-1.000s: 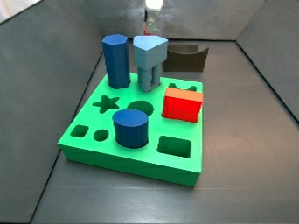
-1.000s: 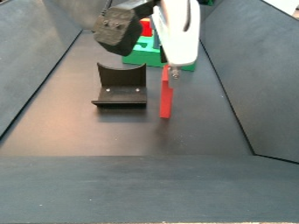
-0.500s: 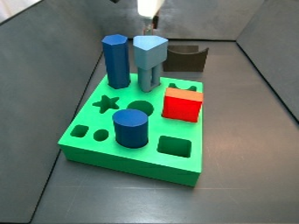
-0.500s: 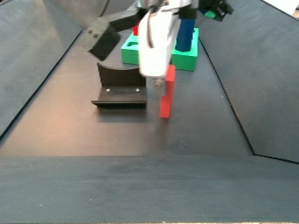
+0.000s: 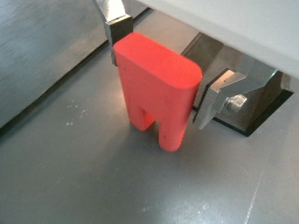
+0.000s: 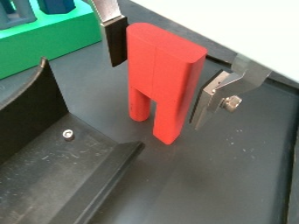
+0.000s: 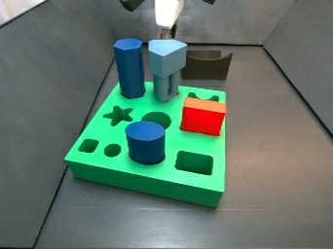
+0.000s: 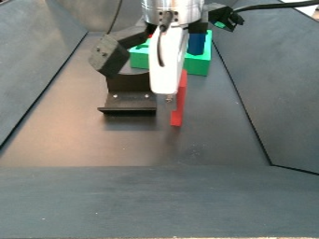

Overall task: Pick up the square-circle object. Move up. Move to above the board. Insert the square-circle object.
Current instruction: Pick up the square-circle object.

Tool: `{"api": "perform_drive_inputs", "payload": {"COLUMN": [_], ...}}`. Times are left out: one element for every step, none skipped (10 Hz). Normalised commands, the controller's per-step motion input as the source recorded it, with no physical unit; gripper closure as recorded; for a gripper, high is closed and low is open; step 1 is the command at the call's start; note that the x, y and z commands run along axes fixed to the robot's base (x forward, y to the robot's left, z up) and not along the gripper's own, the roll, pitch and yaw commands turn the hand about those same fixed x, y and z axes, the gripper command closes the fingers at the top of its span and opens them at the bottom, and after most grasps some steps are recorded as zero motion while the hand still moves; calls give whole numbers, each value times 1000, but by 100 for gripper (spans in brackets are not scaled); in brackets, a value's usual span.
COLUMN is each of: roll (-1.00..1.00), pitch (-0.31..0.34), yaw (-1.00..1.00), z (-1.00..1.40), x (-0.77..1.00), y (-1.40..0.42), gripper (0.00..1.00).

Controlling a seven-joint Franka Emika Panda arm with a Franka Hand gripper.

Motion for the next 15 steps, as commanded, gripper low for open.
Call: {"api": "perform_drive_inputs", "payload": {"roll": [0,11,0,0,0,0,0,0,0,0,0,0,0,0,0], "pitch": [-137,-71,-49,-21,0,0,0,0,0,0,0,0,0,0,0], "yaw": [263,151,0,0,0,0,0,0,0,0,0,0,0,0,0], "z": [0,0,0,0,0,0,0,0,0,0,0,0,0,0,0], "x": [-174,-83,-80,-9,0,0,0,0,0,0,0,0,0,0,0], "y": [0,0,0,0,0,0,0,0,0,0,0,0,0,0,0], "gripper": [0,0,0,0,0,100,100,100,100,100,100,100,100,100,100]}}
